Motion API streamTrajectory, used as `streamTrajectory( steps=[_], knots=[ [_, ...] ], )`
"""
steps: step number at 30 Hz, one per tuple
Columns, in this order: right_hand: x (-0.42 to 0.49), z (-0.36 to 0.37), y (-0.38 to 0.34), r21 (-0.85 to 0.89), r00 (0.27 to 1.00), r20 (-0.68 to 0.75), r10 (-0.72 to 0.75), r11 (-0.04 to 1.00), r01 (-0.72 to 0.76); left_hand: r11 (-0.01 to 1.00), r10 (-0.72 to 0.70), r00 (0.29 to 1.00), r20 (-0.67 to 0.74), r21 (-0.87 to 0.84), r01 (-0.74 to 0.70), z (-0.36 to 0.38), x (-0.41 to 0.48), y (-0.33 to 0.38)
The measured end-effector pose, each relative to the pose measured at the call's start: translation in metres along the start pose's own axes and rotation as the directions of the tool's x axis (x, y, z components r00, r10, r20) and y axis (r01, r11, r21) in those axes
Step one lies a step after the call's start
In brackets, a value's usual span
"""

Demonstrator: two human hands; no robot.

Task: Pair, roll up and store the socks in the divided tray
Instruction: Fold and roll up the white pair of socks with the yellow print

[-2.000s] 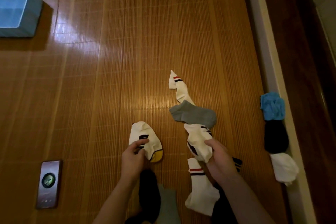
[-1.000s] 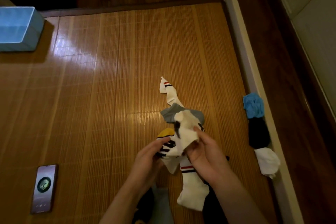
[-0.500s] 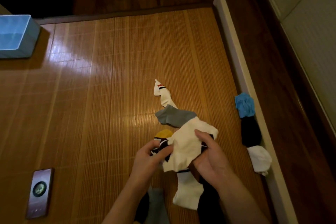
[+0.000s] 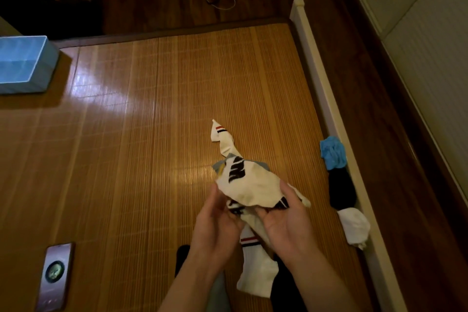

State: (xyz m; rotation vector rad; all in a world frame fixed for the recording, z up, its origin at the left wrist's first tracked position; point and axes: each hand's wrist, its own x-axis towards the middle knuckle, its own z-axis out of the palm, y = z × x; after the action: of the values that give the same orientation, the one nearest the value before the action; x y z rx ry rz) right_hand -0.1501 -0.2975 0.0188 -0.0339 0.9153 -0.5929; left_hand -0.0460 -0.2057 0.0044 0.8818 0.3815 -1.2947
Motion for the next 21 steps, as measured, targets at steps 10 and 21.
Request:
streamTrajectory(
  steps=[10, 21],
  knots=[
    [0.008, -0.049, -0.028, -0.111, 0.991, -0.134, -0.021, 0.994, 0.006, 0.877, 0.337, 0.941, -0.036, 0.375, -0.3, 0.034, -0.004, 0.028],
    [-0.006, 0.009, -0.045, -0.818, 0.904, 0.353, -0.244, 0.389, 0.424, 0.558, 0.378, 0.891, 0.252, 0.706, -0.437, 0.055, -0.017, 0.032]
  ],
)
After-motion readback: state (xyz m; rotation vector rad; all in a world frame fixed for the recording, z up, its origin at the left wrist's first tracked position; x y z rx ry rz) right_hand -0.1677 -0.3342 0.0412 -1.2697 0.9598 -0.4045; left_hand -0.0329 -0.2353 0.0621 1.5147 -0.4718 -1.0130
